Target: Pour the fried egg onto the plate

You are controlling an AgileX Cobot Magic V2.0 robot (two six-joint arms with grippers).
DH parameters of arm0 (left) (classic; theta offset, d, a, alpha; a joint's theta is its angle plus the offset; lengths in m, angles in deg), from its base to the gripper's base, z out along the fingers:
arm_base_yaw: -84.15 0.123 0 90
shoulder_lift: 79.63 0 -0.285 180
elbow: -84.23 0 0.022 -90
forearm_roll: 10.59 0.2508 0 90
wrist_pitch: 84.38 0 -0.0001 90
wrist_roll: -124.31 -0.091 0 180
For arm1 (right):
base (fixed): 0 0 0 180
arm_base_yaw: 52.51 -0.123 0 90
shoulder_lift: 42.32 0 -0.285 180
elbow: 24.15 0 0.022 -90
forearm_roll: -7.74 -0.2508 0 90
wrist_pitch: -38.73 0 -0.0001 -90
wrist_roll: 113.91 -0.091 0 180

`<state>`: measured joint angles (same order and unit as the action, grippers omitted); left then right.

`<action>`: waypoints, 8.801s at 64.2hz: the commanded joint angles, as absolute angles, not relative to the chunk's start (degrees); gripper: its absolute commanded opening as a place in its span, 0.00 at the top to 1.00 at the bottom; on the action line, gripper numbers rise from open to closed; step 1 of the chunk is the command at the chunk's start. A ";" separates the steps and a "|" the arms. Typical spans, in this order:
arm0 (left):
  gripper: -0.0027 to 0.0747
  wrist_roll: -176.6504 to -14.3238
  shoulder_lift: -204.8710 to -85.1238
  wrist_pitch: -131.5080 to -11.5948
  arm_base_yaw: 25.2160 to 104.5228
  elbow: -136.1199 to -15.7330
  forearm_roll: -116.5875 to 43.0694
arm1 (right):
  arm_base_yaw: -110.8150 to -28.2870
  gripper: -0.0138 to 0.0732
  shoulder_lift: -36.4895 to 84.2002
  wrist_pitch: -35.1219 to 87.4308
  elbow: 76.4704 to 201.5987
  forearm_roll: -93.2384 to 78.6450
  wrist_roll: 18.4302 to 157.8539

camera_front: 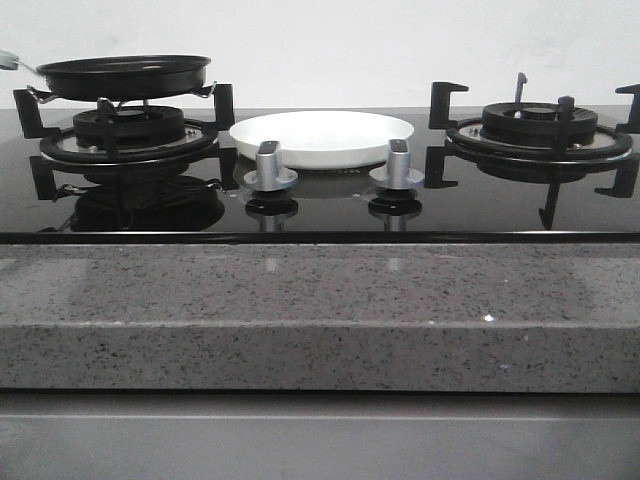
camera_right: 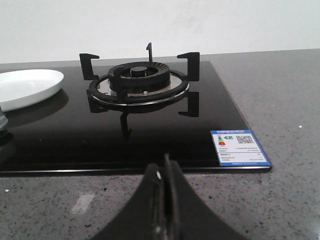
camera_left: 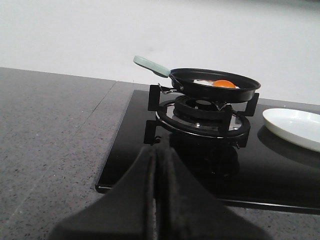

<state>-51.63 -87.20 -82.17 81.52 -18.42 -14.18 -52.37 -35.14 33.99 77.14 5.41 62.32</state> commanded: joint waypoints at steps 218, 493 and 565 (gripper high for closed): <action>0.26 -52.54 -123.08 -64.89 81.12 -58.11 -14.86 | -66.59 0.27 40.77 -4.53 149.51 -12.60 77.92; 0.25 -63.92 -152.61 -46.24 93.30 -82.18 -29.69 | -68.60 0.92 52.34 -5.14 153.90 -17.75 77.18; 0.37 -93.14 -192.09 -23.45 106.59 -102.80 -89.69 | -68.60 0.92 52.34 -5.14 153.90 -17.75 77.18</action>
